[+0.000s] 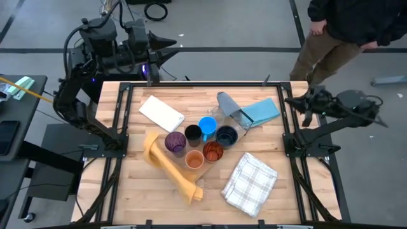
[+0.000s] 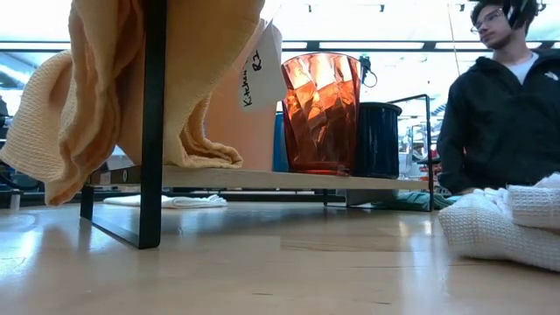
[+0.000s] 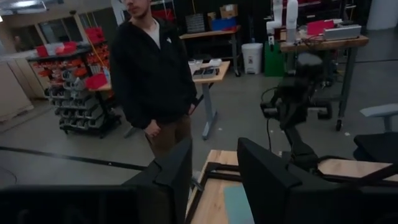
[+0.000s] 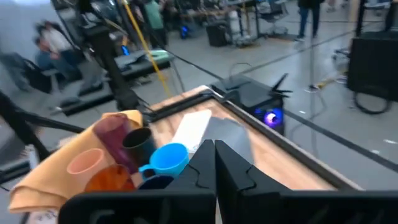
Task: Stack small to large cups/mugs on shelf
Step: Return to Home Position
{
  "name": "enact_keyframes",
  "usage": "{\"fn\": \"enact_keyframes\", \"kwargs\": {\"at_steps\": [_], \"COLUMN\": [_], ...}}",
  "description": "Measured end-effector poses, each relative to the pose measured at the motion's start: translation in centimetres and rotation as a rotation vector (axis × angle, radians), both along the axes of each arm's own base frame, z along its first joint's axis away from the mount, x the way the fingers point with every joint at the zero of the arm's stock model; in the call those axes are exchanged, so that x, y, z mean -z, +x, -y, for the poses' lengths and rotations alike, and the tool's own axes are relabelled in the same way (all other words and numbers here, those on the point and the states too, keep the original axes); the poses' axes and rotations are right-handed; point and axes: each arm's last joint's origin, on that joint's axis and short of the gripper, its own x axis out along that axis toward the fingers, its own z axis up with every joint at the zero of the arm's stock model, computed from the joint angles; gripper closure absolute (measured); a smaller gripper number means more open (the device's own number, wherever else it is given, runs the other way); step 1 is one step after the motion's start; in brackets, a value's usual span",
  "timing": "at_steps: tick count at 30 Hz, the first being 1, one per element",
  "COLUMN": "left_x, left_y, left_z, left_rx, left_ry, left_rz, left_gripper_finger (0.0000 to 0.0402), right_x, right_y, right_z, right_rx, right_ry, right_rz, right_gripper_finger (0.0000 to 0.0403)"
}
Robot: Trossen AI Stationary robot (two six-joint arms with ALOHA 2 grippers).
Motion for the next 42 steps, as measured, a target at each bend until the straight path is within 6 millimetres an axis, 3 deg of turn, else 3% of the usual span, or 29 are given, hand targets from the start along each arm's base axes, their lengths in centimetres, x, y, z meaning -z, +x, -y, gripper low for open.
{"fn": "enact_keyframes", "kwargs": {"at_steps": [4, 12, 21, 26, 42], "left_x": [0.1, 0.3, 0.1, 0.1, 0.1], "left_y": [0.3, 0.9, 0.8, 0.8, 0.8], "left_z": [-0.1, -0.3, -0.3, -0.3, -0.3], "left_rx": [-0.001, -0.003, -0.005, -0.006, -0.007], "left_ry": [-0.019, -0.034, -0.041, -0.045, -0.066], "left_rz": [0.003, 0.008, 0.024, 0.026, 0.043], "left_gripper_finger": [0.0262, 0.0266, 0.0262, 0.026, 0.0264], "right_x": [3.3, 6.5, 11.4, 13.7, 14.2], "right_y": [0.7, 1.6, 4.6, 6.2, 6.5], "right_z": [-0.4, -1.3, -2.3, -2.8, -0.9], "right_rx": [-0.068, -0.324, -0.362, -0.38, -0.361], "right_ry": [0.02, 0.047, 0.094, 0.106, 0.072], "right_rz": [0.08, 0.255, 0.195, 0.274, 0.272], "right_gripper_finger": [0.0403, 0.0403, 0.0403, 0.0403, 0.0403]}}
